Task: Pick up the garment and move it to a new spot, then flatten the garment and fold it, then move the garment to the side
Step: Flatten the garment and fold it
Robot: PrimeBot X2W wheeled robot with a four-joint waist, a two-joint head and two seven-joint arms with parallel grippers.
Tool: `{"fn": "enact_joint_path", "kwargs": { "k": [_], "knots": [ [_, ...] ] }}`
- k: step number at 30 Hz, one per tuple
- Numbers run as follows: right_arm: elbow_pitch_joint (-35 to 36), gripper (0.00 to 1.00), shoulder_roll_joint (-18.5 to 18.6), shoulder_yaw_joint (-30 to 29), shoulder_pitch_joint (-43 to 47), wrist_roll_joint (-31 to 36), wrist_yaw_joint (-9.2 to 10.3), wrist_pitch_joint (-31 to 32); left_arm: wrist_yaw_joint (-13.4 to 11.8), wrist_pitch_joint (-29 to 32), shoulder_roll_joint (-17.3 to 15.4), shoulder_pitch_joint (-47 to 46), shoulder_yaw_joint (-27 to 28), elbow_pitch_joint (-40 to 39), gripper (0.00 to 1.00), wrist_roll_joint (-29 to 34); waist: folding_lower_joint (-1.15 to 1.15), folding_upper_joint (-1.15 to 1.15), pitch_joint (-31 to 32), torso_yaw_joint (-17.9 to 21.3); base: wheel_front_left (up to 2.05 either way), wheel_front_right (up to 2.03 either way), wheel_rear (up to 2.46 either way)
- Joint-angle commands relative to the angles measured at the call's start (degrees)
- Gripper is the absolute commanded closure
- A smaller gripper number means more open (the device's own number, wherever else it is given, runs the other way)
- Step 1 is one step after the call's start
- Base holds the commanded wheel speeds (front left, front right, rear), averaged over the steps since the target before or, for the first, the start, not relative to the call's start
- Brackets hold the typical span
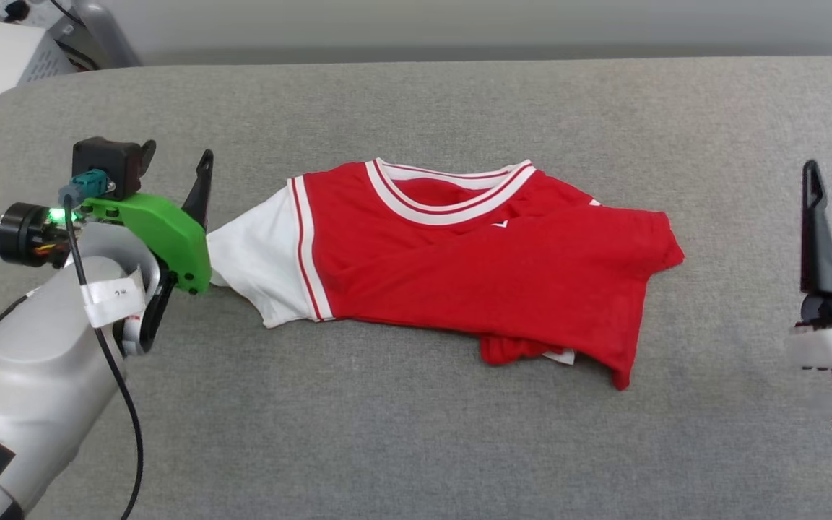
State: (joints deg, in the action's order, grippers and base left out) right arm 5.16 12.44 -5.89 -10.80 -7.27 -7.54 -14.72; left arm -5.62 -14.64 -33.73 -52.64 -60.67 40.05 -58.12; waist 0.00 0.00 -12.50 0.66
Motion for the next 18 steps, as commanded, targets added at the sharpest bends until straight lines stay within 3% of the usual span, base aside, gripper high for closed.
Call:
{"fn": "enact_joint_path", "kwargs": {
  "k": [1, 5, 9, 13, 18],
  "knots": [
    [-1.0, 0.00, 1.2, 0.1, -2.3, -1.8, 0.05, -0.3, -2.8, -0.3, 0.1, 2.0, 3.6, -3.9, 0.00, 2.8, 0.00, 0.00, 1.7, -1.9, 0.00, 0.00, 0.00],
    [-5.9, 0.00, 7.5, 3.5, -6.6, -4.7, 0.05, 0.2, -9.8, -0.3, -0.1, 10.1, 13.5, -16.3, 0.00, 11.2, 0.00, 0.00, 2.4, -3.1, 0.00, 0.00, 0.00],
    [-9.7, 0.00, 14.2, 8.4, -12.2, -9.7, 0.05, 8.0, -13.7, -0.3, 1.2, 18.9, 21.3, -25.5, 0.00, 18.5, 0.00, 0.00, 2.2, -4.4, 0.00, 0.00, 0.00],
    [-11.6, 0.00, 20.4, 15.2, -17.0, -17.8, 0.05, 21.7, -15.1, -0.3, 3.3, 25.8, 27.0, -31.1, 0.00, 24.4, 0.00, 0.00, 1.0, -5.6, 0.00, 0.00, 0.00],
    [-13.1, 0.00, 27.8, 23.7, -21.4, -28.8, 0.05, 40.3, -14.2, -0.4, 7.0, 31.3, 32.7, -34.7, 0.00, 29.3, 0.00, 0.00, -1.2, -7.3, 0.00, 0.00, 0.00]
  ]
}}
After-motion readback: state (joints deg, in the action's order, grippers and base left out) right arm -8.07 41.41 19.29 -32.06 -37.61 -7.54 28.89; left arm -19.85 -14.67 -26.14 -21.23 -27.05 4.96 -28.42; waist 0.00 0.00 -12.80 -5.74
